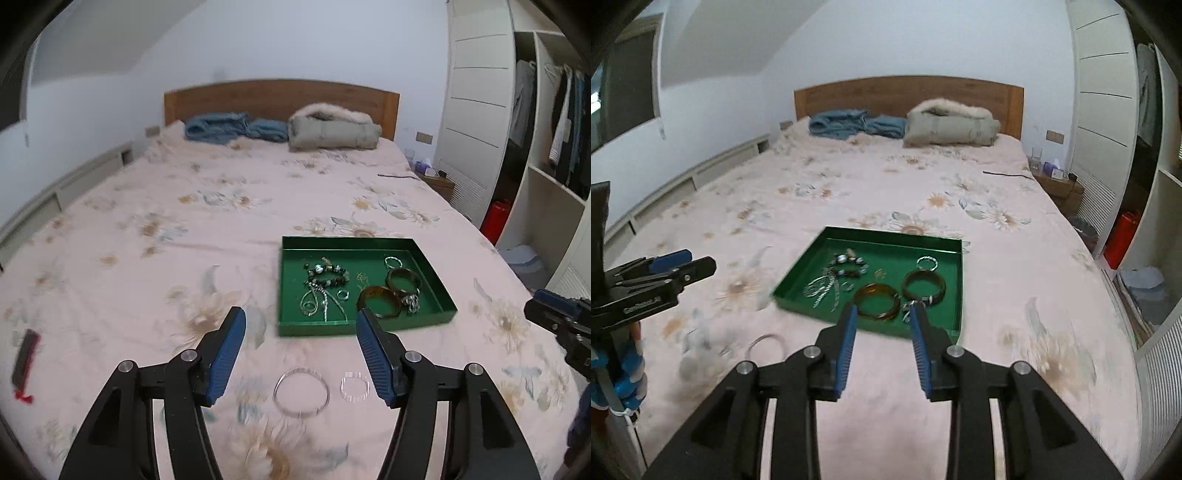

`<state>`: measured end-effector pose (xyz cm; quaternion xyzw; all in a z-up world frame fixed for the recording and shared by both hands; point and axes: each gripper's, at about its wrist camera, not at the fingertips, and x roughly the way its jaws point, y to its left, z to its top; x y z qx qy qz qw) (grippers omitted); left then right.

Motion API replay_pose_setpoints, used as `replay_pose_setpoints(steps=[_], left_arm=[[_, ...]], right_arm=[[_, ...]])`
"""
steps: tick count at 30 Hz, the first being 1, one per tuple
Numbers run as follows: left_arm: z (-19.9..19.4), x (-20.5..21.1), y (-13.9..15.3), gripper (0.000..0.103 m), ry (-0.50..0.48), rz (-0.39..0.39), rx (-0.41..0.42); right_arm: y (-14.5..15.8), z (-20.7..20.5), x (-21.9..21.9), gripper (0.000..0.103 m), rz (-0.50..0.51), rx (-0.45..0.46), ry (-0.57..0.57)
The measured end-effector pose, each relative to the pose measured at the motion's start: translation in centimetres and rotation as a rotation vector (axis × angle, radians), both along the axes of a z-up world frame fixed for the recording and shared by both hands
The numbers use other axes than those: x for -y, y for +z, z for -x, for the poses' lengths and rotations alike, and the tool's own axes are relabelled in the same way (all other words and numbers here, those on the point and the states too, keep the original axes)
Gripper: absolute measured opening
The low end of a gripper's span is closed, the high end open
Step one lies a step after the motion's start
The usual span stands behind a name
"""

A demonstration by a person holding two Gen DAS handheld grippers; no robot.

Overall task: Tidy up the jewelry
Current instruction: 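Withdraw both grippers toward the silver bangle and twisted silver hoop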

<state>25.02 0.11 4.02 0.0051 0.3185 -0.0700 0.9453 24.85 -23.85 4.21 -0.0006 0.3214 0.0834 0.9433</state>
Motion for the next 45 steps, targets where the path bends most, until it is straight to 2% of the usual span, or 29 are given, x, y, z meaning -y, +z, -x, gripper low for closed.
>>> replay_pose_setpoints(steps=[2, 10, 17, 19, 21, 34, 45], left_arm=[[2.7, 0.2, 0.3, 0.062, 0.017, -0.033, 0.016], [11.1, 0.7, 0.1, 0.063, 0.019, -0.072, 0.056], [16.5, 1.0, 0.4, 0.07, 0.017, -0.093, 0.104], [17.6, 1.0, 0.6, 0.072, 0.015, -0.091, 0.112], [18.5, 1.0, 0.6, 0.073, 0.014, -0.094, 0.122], [22.7, 0.3, 1.2, 0.074, 0.029, -0.08, 0.154], [23.3, 0.2, 0.9, 0.074, 0.032, -0.074, 0.143]], right_arm=[[0.3, 2.5, 0.0, 0.031, -0.003, 0.01, 0.0], [0.5, 11.8, 0.2, 0.032, -0.009, 0.04, -0.008], [0.9, 17.3, 0.1, 0.032, 0.018, 0.064, -0.008], [0.9, 18.4, 0.0, 0.035, 0.021, 0.072, -0.012], [1.0, 19.3, 0.0, 0.038, 0.02, 0.077, -0.012], [1.3, 24.3, 0.0, 0.039, 0.024, 0.105, -0.022], [0.1, 25.7, 0.7, 0.043, 0.03, 0.092, -0.058]])
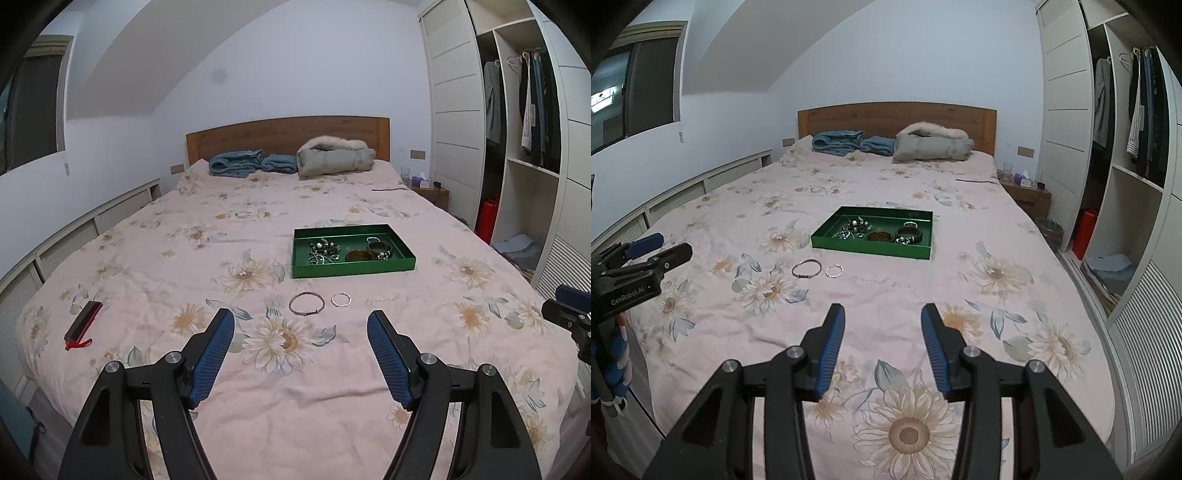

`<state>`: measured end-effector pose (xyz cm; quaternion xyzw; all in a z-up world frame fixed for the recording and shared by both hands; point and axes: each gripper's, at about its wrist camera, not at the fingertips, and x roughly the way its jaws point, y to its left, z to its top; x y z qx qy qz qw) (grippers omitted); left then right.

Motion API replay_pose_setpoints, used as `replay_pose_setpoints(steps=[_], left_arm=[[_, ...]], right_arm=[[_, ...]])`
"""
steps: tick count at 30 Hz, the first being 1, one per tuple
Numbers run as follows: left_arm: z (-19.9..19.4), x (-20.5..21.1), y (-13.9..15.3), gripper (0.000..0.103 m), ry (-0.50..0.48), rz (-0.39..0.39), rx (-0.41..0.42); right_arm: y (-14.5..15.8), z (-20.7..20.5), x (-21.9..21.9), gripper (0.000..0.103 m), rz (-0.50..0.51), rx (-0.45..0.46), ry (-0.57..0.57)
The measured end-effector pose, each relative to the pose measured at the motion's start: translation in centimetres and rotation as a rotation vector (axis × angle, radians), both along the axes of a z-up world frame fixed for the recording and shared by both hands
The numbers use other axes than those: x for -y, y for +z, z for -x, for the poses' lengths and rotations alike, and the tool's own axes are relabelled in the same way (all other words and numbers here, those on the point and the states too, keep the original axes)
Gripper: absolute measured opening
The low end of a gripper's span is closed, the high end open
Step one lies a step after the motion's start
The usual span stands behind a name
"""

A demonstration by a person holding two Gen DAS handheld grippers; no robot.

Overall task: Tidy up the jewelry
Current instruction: 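Withdraw both grippers toward the silver bangle and twisted silver hoop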

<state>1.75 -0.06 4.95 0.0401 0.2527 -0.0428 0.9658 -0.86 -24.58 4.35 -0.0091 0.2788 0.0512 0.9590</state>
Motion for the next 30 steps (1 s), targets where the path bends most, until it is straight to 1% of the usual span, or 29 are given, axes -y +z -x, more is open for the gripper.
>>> replay_pose_setpoints(steps=[10, 30], left_arm=[[-1.0, 0.2, -1.0, 0.074, -0.001, -0.019, -0.019], [-6.6, 0.4, -3.9, 0.074, 0.011, -0.026, -0.103]], right_arm=[[-1.0, -1.4, 0.1, 0.044, -0.02, -0.021, 0.007], [-3.6, -6.7, 0.1, 0.044, -0.033, -0.076, 0.028]])
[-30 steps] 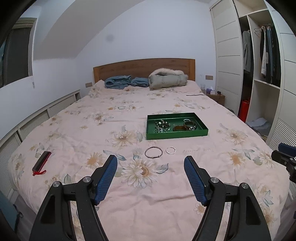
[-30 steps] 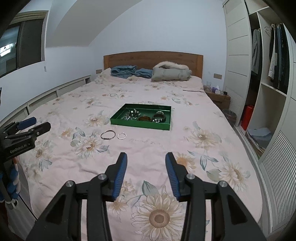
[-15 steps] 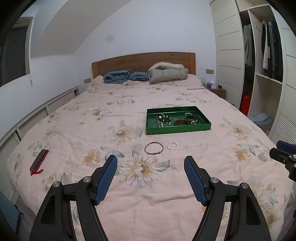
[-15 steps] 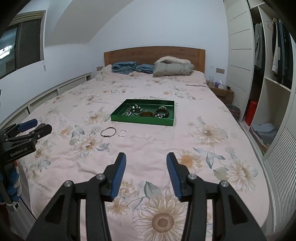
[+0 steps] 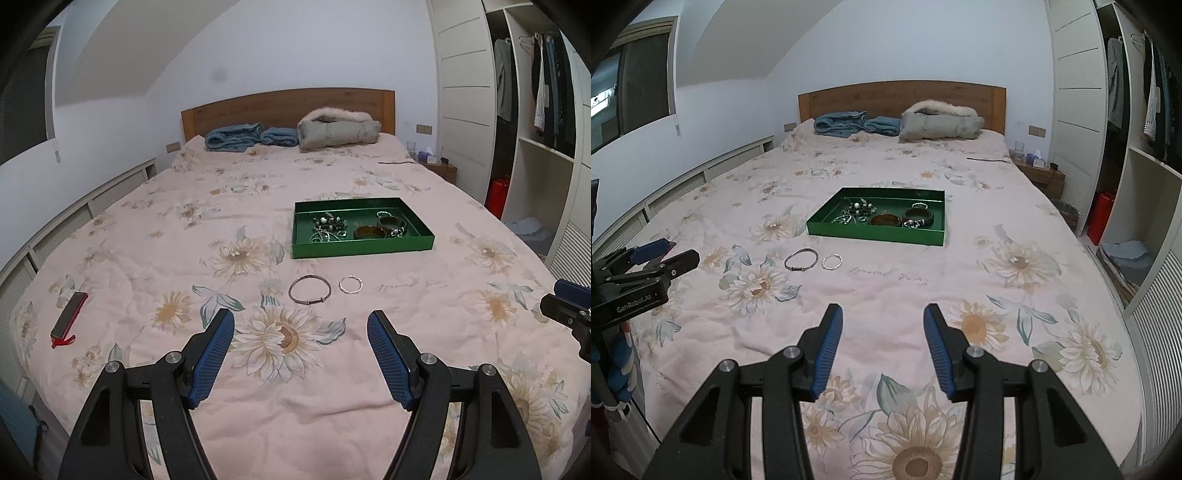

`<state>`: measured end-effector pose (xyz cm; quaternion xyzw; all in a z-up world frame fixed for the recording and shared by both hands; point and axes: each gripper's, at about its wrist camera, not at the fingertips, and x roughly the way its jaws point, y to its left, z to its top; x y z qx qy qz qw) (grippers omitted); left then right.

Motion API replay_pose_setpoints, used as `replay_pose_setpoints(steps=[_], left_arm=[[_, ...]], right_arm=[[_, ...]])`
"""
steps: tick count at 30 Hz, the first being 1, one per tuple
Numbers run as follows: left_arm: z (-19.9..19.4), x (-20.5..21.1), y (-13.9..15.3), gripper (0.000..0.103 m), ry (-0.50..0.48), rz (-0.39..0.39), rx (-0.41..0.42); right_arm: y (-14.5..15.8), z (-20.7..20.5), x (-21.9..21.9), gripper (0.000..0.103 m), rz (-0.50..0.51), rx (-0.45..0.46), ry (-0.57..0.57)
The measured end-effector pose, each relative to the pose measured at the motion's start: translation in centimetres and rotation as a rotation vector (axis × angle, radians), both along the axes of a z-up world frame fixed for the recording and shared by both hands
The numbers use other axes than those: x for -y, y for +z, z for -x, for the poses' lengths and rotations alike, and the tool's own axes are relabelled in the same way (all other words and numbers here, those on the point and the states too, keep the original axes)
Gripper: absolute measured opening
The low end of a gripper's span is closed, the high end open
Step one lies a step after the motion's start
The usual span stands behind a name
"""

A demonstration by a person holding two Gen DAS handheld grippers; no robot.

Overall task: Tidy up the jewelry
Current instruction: 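Withdraw both grippers toward the silver bangle and twisted silver hoop, then grasp the silver bangle with the left gripper while the right grasps the twisted hoop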

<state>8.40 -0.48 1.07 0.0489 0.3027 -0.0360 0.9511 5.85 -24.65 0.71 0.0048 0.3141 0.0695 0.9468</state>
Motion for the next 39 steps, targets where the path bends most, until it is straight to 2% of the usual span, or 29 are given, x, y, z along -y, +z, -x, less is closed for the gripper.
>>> replay_pose_setpoints(steps=[11, 17, 20, 23, 26, 28, 30, 36, 39], left_arm=[[-3.0, 0.0, -1.7, 0.074, 0.002, -0.006, -0.043], [-6.4, -2.2, -3.9, 0.074, 0.038, 0.019, -0.099], [-8.7, -3.4, -5.5, 0.072, 0.043, 0.015, -0.129], [-11.0, -3.8, -7.2, 0.071, -0.002, 0.027, -0.174], [-14.3, -3.8, -9.5, 0.064, -0.043, 0.043, -0.244], [-16.5, -3.9, -10.7, 0.055, -0.059, 0.069, -0.288], [-18.4, -3.9, -11.6, 0.053, -0.074, 0.086, -0.316], [-23.0, -2.9, -13.8, 0.053, -0.099, 0.043, -0.371], [-24.0, -2.4, -14.8, 0.051, -0.118, 0.018, -0.389]], right_arm=[[-1.5, -2.5, -0.2, 0.044, -0.008, -0.033, 0.014], [-2.3, -5.6, -1.0, 0.044, -0.007, -0.05, 0.042], [-3.0, -7.7, -1.8, 0.044, 0.0, -0.061, 0.073], [-4.3, -10.7, -2.6, 0.044, -0.001, -0.09, 0.121], [-5.9, -13.6, -3.7, 0.044, 0.016, -0.118, 0.167], [-7.1, -15.7, -4.6, 0.044, 0.025, -0.142, 0.197], [-8.5, -17.9, -5.7, 0.044, 0.011, -0.168, 0.246], [-11.5, -22.5, -9.4, 0.044, 0.035, -0.213, 0.364], [-12.7, -24.2, -10.5, 0.044, 0.053, -0.23, 0.382]])
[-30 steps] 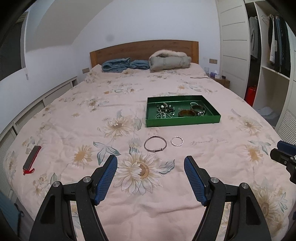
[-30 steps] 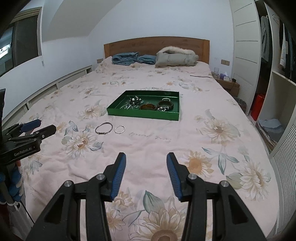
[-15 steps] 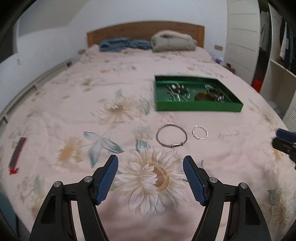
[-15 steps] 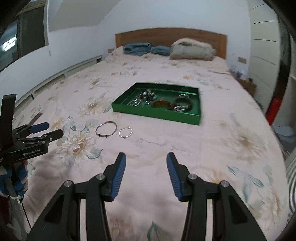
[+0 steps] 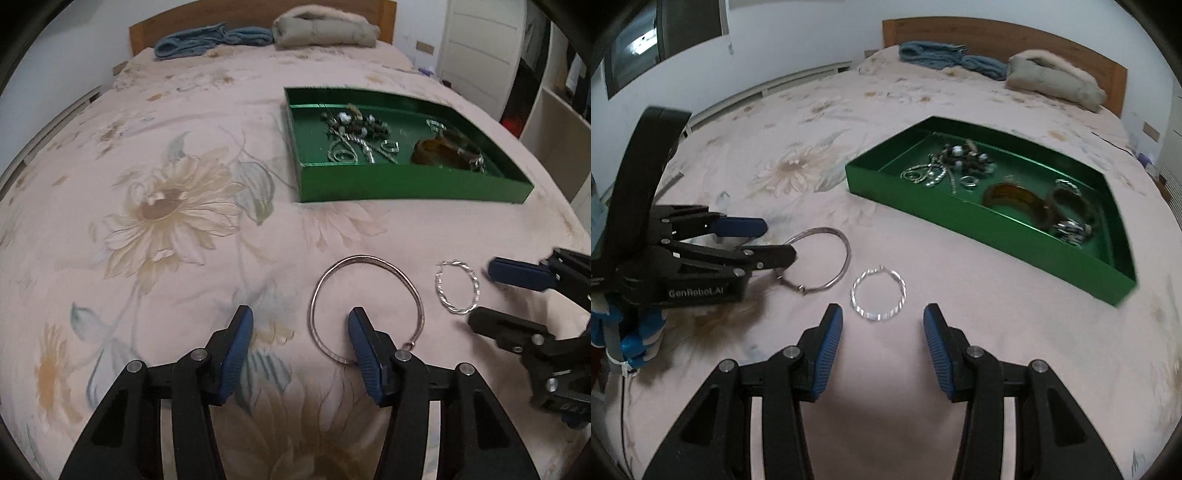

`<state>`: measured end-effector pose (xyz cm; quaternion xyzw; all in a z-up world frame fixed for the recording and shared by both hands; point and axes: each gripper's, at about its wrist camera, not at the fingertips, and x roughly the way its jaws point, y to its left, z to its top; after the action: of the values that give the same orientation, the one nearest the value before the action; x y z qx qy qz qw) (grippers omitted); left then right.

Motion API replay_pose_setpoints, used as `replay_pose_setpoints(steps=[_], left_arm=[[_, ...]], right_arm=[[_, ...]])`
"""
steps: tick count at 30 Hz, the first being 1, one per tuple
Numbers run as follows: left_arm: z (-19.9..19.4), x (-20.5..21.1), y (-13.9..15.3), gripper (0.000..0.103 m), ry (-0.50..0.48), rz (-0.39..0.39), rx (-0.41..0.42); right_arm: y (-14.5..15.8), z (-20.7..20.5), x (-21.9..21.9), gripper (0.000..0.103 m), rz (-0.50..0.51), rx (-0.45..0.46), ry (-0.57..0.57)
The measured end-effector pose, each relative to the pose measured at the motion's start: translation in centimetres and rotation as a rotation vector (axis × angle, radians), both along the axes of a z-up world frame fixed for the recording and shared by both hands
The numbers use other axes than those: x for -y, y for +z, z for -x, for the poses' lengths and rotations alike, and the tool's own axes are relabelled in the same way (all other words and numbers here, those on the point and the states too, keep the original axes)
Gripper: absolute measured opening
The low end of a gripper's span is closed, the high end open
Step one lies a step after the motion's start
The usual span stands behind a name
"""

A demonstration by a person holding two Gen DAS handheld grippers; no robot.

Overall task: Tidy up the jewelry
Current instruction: 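Grasp the silver bangle with the left gripper while the right grasps the twisted hoop, then carry the silver bangle and twisted hoop over the green tray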

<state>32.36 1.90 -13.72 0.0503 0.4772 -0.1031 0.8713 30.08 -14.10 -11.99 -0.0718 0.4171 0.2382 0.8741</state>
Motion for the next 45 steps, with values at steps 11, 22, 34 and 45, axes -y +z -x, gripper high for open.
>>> replay_pose_setpoints(steps=[11, 22, 34, 45], left_arm=[[-0.1, 1.5, -0.8, 0.005, -0.077, 0.007, 0.001], [2.6, 1.5, 2.6, 0.004, -0.033, 0.047, 0.076], [6.4, 2.6, 8.6, 0.003, -0.056, 0.02, 0.166], [7.1, 4.6, 12.6, 0.003, -0.084, 0.028, 0.212]], right_arm=[[-2.3, -2.0, -1.1, 0.036, 0.032, -0.011, 0.05], [0.7, 1.4, 3.0, 0.036, -0.026, 0.038, -0.052], [6.2, 7.3, 8.8, 0.036, -0.027, 0.117, -0.179], [8.5, 10.8, 11.7, 0.036, -0.053, 0.144, -0.241]])
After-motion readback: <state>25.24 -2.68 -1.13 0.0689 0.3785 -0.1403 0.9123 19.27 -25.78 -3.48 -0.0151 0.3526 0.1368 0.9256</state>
